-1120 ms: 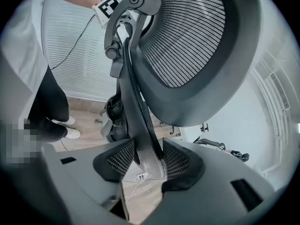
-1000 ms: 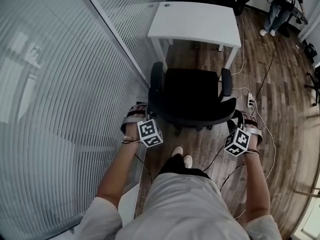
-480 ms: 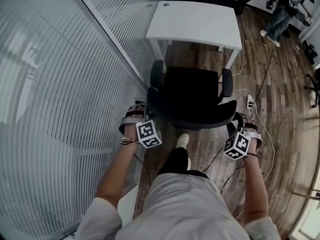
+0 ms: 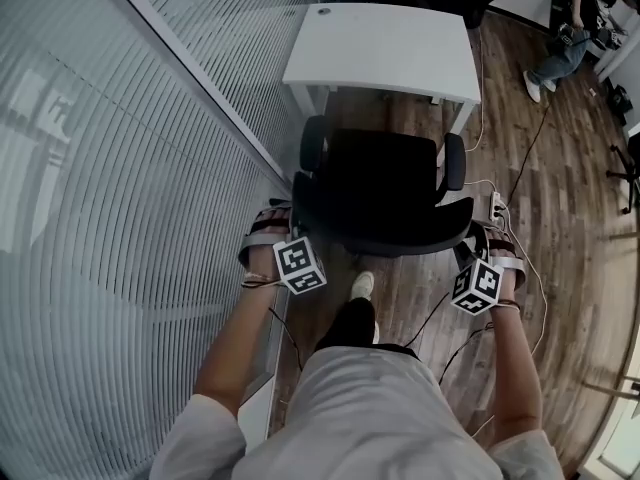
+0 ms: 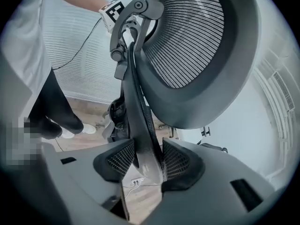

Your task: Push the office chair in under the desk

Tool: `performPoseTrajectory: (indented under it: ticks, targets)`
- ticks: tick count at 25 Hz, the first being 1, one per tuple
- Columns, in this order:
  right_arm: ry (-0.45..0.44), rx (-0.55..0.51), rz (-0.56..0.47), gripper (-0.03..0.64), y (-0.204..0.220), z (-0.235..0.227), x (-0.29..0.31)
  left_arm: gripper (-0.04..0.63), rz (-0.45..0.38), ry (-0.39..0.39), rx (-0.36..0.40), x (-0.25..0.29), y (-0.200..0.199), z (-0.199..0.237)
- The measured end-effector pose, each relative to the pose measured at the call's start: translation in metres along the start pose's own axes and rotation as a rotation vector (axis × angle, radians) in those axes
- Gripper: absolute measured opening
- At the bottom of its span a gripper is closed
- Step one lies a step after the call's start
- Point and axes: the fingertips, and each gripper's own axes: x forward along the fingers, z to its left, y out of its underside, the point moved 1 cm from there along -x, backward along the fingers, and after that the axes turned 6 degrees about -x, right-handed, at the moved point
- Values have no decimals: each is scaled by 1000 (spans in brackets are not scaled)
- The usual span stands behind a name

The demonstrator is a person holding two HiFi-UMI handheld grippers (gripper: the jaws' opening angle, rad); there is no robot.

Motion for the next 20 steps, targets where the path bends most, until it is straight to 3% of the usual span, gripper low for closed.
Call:
performPoseTrajectory:
  ticks: [12,20]
  targets:
    - [-11,12,-4,201,13,-23,38,198,-1,0,7,37,-17,21]
    - [-31,32,16,201,5,-66,64,198,-30,5,21,63,-23,68]
